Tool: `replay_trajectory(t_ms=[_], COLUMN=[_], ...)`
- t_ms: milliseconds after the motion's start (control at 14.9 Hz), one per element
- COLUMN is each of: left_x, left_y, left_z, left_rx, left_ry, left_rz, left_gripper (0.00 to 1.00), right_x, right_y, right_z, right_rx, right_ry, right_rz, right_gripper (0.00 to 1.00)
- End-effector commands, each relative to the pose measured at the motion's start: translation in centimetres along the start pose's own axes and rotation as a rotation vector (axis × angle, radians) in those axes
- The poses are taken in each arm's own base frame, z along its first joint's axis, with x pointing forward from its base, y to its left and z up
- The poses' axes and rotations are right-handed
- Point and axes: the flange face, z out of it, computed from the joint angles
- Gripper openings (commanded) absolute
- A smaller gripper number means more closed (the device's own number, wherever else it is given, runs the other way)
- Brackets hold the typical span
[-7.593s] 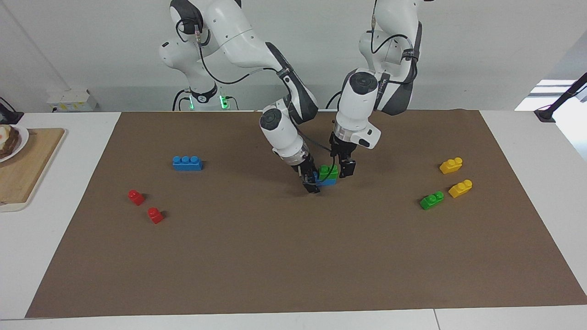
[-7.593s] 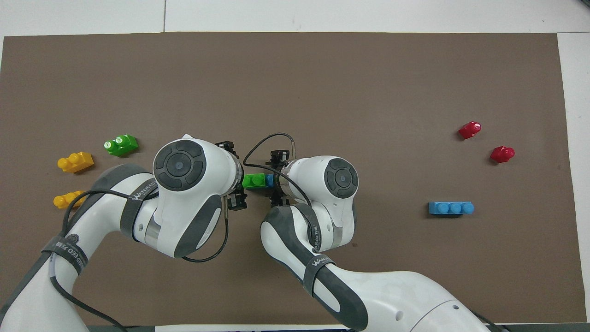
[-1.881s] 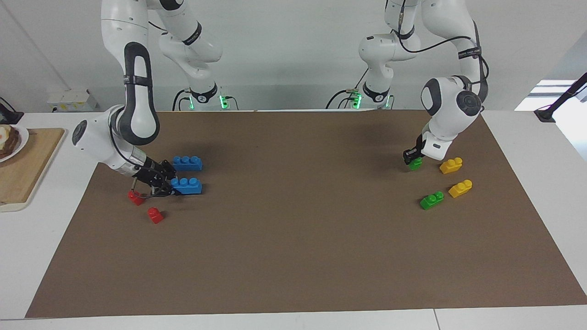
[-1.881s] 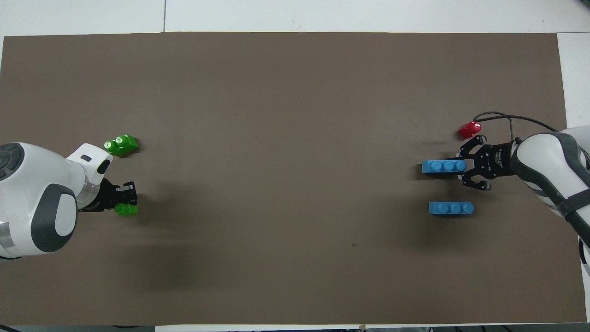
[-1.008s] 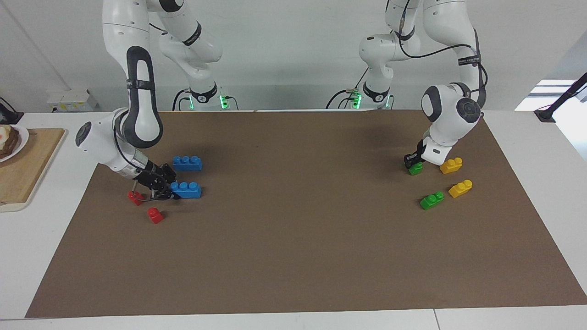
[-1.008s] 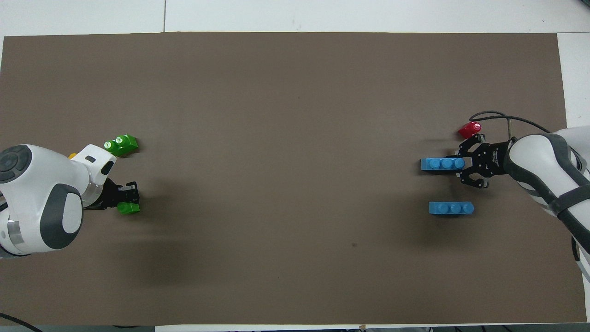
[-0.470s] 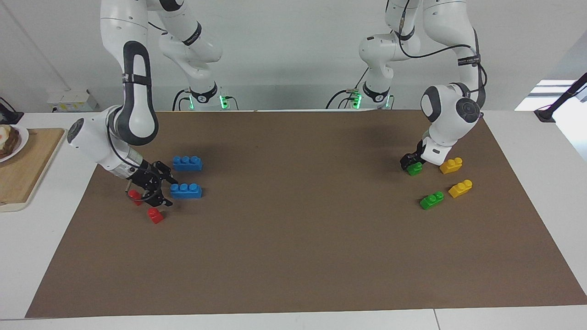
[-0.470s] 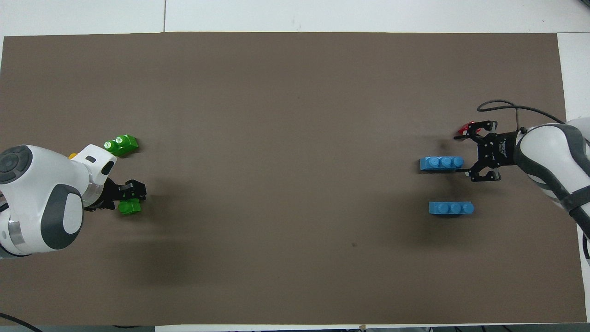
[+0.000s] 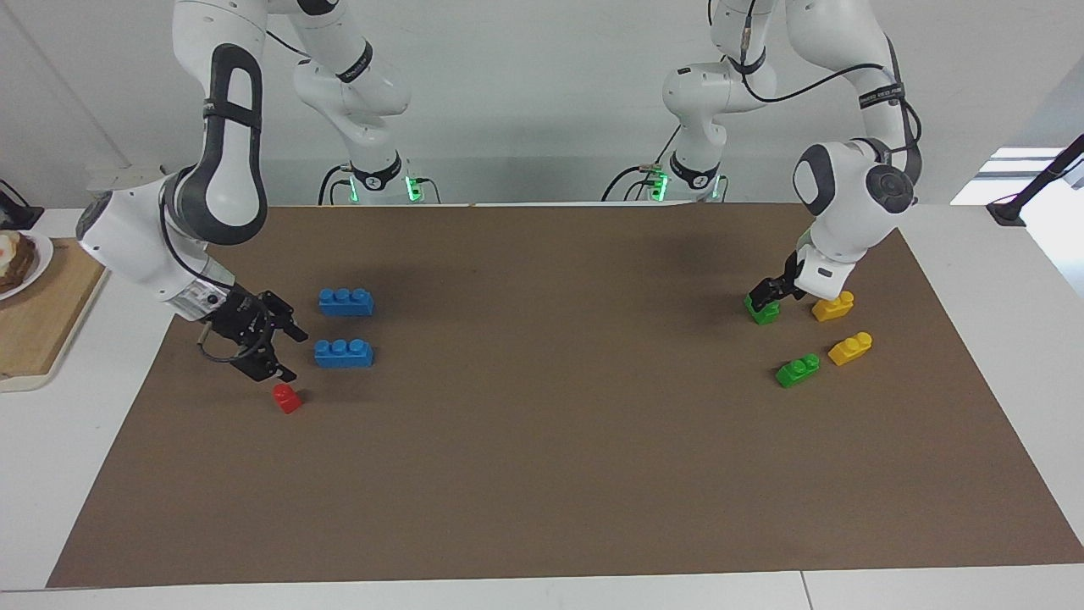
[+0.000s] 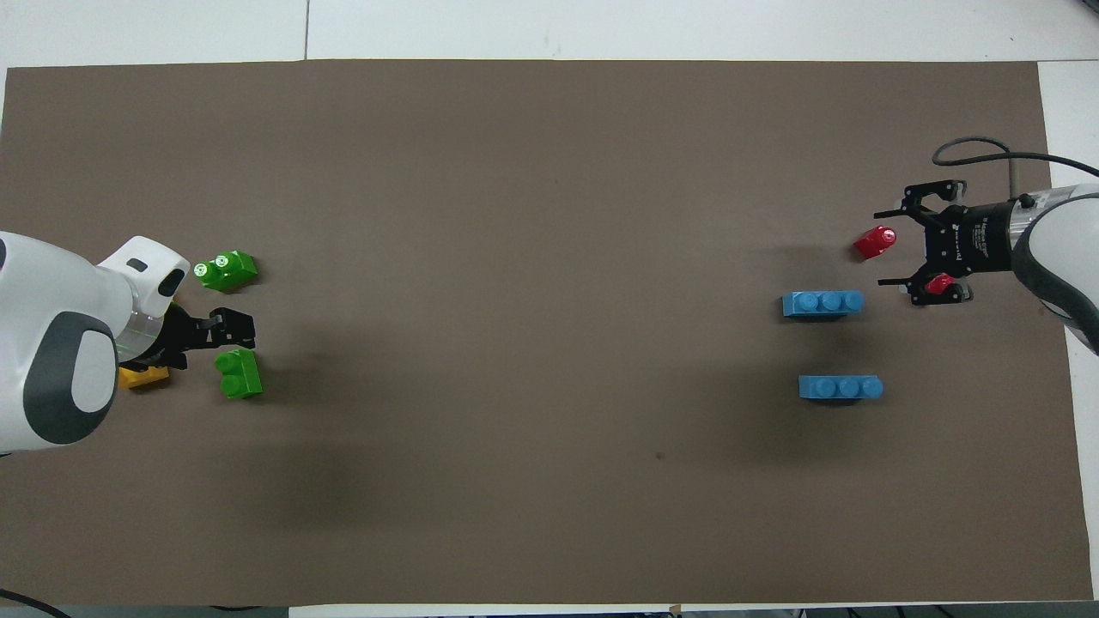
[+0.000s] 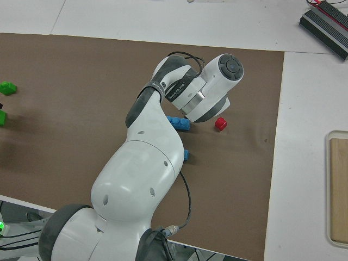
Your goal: Remove green block with left arm and hold with right
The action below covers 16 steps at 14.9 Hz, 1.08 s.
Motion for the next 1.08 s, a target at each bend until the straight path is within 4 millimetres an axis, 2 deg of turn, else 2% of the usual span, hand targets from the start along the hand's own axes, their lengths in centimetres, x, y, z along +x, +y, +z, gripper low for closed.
replay_trajectory(t_ms=[0, 134, 269, 470, 605, 739, 941, 1008], left_x=[-0.1, -0.1, -0.3, -0.2, -0.1, 0.0, -0.1, 0.0], left_y=[-0.2, -0.1, 0.0, 0.0, -0.4, -0.3, 0.0, 0.3], left_z=[-4.3, -7.0, -9.3, -13.0, -15.7, -16.9, -17.7, -18.2], left_rx=[-0.001, -0.004, -0.009, -0.009, -0.01, -0.011, -0.009, -0.006], left_ry=[-0.011, 0.003, 0.039, 0.029, 0.024, 0.027, 0.027, 0.029], left_rz=[0.006, 0.009, 0.014, 0.016, 0.01, 0.011, 0.02, 0.025], left_gripper=[1.0, 1.0, 1.0, 1.0, 1.0, 1.0, 1.0, 1.0], right_x=[-1.7, -2.9, -5.7, -10.2, -11.6, -12.5, -13.8, -15.1], right_y=[-1.8, -2.9, -3.5, -3.1, -2.6, -2.0, -0.4, -0.2], right_z=[-3.5, -5.9, -8.4, -11.6, -13.7, -15.4, -17.8, -18.4], right_rx=[-0.026, -0.058, -0.056, -0.105, -0.115, -0.139, -0.227, -0.249], right_ry=[0.035, 0.078, 0.105, 0.232, 0.257, 0.273, 0.292, 0.285], right_rz=[-0.086, -0.177, -0.335, -0.63, -0.833, -1.042, -1.178, -1.217], right_gripper=[0.95, 0.97, 0.98, 1.0, 1.0, 1.0, 1.0, 1.0])
